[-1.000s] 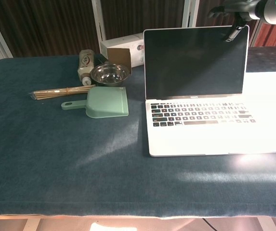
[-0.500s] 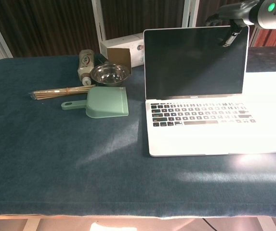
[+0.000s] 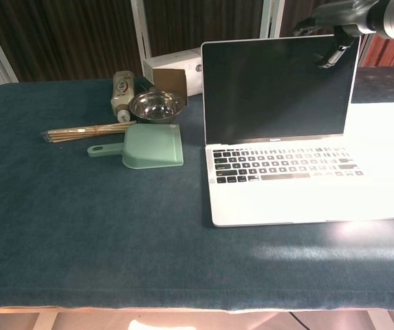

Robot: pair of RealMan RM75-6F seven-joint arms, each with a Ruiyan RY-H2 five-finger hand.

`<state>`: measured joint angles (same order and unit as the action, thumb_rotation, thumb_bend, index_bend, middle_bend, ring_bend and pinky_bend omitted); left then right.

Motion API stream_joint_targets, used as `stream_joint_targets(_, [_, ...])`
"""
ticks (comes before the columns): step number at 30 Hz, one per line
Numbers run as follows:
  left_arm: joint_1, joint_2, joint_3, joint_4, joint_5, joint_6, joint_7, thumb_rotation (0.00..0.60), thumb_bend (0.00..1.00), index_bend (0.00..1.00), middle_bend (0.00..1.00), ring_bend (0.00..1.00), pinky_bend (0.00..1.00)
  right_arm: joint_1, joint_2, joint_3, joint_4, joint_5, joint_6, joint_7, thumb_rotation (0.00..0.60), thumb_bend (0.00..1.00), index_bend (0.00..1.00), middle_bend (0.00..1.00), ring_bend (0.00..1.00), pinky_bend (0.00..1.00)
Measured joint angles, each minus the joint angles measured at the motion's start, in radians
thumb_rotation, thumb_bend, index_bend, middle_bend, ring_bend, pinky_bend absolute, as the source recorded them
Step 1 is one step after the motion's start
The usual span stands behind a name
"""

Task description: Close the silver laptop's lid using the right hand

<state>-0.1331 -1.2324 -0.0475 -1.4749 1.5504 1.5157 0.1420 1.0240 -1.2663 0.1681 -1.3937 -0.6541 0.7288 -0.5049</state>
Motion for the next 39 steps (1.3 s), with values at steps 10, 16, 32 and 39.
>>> stream_joint_targets(10, [-0.009,0.004,0.012,-0.006,0.012,-0.020,-0.005,0.600,0.08,0.00,0.00,0.00,0.11,-0.084,0.133,-0.083,-0.252,-0.188,0.103,-0.016,0.600,0.54,0.22,0.17,0.03,0.07])
stream_joint_targets(16, [-0.018,0.004,0.020,-0.010,0.015,-0.041,-0.003,0.600,0.08,0.00,0.00,0.00,0.11,-0.146,0.177,-0.152,-0.344,-0.276,0.173,-0.068,0.600,0.54,0.20,0.17,0.04,0.08])
stream_joint_targets(32, [-0.025,0.003,0.027,-0.011,0.017,-0.056,-0.001,0.600,0.08,0.00,0.00,0.00,0.11,-0.282,0.199,-0.267,-0.384,-0.505,0.205,-0.003,0.600,0.54,0.03,0.17,0.04,0.08])
stream_joint_targets(39, [-0.029,0.003,0.029,-0.014,0.016,-0.062,-0.002,0.600,0.08,0.00,0.00,0.00,0.11,-0.350,0.171,-0.317,-0.355,-0.632,0.224,0.021,0.600,0.54,0.01,0.17,0.04,0.08])
